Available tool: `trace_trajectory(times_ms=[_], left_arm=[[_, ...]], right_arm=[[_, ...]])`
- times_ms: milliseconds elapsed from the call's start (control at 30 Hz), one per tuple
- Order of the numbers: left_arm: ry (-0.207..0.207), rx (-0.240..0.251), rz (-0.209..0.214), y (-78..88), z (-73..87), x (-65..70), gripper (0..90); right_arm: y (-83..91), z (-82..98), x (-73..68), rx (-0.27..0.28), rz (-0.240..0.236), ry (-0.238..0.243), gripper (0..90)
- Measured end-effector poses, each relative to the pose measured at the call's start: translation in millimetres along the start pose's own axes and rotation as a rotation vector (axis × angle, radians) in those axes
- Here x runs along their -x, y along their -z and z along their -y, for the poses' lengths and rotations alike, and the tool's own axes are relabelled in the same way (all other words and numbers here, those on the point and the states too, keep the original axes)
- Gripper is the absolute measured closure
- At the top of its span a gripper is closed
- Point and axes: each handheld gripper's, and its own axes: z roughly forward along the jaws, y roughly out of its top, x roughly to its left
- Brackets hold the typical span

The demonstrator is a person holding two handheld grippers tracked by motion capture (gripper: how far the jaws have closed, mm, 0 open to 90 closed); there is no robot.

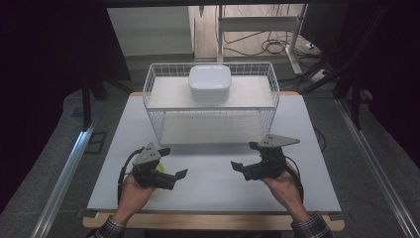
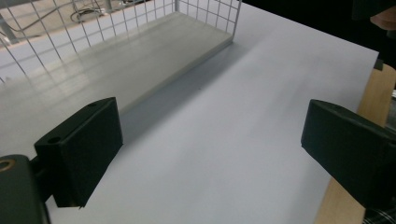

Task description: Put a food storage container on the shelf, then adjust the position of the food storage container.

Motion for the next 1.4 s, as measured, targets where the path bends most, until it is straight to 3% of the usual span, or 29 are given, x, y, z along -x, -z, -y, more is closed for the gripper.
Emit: trace_trajectory(times_ms=[233,600,733,833,967,1100,1233,1400], left_arm=[[0.015,0.02,-0.004,3.5,17.7,7.6,4.1],[0.048,-0.031,-0.022,8.5,46.9,19.4,3.8],[0.032,-0.059,-0.037,8.2,52.3,22.1,3.6],[0.024,-0.081,-0.048,7.3,54.1,22.7,3.8],[0.047,-0.107,-0.068,8.2,51.1,19.9,3.5],[0.082,-0.088,-0.051,12.7,48.8,14.4,4.4],[0.062,-0.087,-0.088,19.6,47.7,10.5,14.7],[0.089,-0.05,-0.054,32.9,47.8,-1.3,37.1]], right_arm=[[1.2,17.1,-3.0,-0.005,0.015,-0.009,3.5],[-2.3,42.9,-10.4,-0.049,0.035,0.015,3.5],[-1.9,54.1,-12.1,-0.077,0.036,0.009,3.3],[-0.3,63.6,-13.7,-0.118,0.06,0.035,3.4],[0.6,65.2,-11.6,-0.12,0.064,0.028,3.5],[-0.1,65.5,-9.8,-0.121,0.065,0.024,3.7],[-1.7,66.5,-9.0,-0.126,0.068,0.022,3.8],[-2.4,67.3,-7.3,-0.132,0.071,0.018,4.1]])
